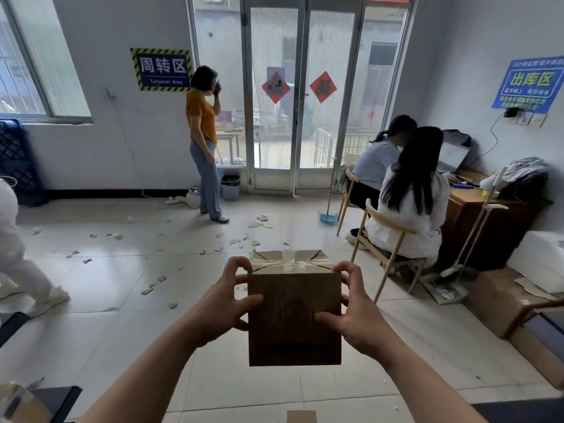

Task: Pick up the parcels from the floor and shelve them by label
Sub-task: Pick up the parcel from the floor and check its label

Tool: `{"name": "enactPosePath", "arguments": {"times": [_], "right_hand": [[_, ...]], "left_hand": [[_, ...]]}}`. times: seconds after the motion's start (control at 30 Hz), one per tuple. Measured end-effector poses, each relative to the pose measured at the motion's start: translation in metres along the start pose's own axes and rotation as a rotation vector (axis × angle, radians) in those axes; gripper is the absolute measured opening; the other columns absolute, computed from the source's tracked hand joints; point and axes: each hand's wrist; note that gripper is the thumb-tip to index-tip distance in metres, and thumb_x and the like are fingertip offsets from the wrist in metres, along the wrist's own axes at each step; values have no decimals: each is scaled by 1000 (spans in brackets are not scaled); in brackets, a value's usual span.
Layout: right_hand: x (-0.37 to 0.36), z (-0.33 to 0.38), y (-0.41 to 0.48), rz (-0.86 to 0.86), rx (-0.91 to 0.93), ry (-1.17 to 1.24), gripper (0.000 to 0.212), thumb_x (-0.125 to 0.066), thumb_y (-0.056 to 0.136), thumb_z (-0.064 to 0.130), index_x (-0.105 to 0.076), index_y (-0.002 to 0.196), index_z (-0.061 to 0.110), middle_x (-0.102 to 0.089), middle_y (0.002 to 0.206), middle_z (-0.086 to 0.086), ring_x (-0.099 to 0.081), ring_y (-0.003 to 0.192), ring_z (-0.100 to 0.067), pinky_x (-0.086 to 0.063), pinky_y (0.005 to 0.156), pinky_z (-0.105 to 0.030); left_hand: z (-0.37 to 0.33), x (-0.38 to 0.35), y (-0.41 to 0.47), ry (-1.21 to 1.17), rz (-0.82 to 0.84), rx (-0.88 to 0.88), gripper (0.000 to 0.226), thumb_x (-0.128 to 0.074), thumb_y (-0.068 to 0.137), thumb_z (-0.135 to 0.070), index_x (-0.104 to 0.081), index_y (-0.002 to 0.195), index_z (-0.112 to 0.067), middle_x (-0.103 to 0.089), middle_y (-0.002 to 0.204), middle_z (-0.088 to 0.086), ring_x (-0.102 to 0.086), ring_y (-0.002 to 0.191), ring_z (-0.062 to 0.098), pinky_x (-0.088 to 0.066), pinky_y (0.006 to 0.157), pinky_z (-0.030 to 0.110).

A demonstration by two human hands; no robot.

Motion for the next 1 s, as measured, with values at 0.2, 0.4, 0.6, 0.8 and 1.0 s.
{"name": "enactPosePath", "arguments": {"times": [0.2,0.4,0.6,0.8,1.0], "right_hand": [[-5,-2,-1,-16,-16,-14,70,-76,73,5,-27,110,39,-44,116,14,-56,97,-8,-59,74,-27],[-6,3,2,-61,-35,23,81,-78,74,18,-24,129,43,-43,130,9,-53,114,-17,-51,81,-21],[-8,6,2,-29,18,58,57,-73,80,25,-38,122,41,-47,132,19,-51,121,-17,-49,94,-28],[-5,12,2,228,-8,-78,113,-88,58,34,-15,142,52,-48,134,15,-52,118,-7,-50,94,-26],[-1,10,7,202,-78,-97,124,-89,56,30,-4,143,52,-53,131,11,-56,116,-9,-50,97,-36]], "left_hand": [[-1,0,-3,38,-11,-8,28,-59,91,-10,-39,102,-24,-51,125,3,-66,98,38,-57,71,60],[-7,-2,0,52,-117,27,26,-53,95,-16,-39,111,-29,-62,113,11,-69,86,31,-59,59,45],[-8,-3,5,14,-309,104,30,-52,95,-23,-30,116,-23,-66,87,17,-64,60,28,-52,44,34],[-7,6,9,65,-435,164,23,-58,93,-28,-46,100,-10,-62,93,17,-66,63,34,-56,47,42],[-13,1,1,-92,-288,150,28,-61,91,-13,-49,116,-12,-69,95,11,-70,73,21,-56,49,25]]}}
Point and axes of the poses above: each hand's wrist, its own y-axis towards the middle knuckle, its own x-axis out of the back of the hand, z = x × y
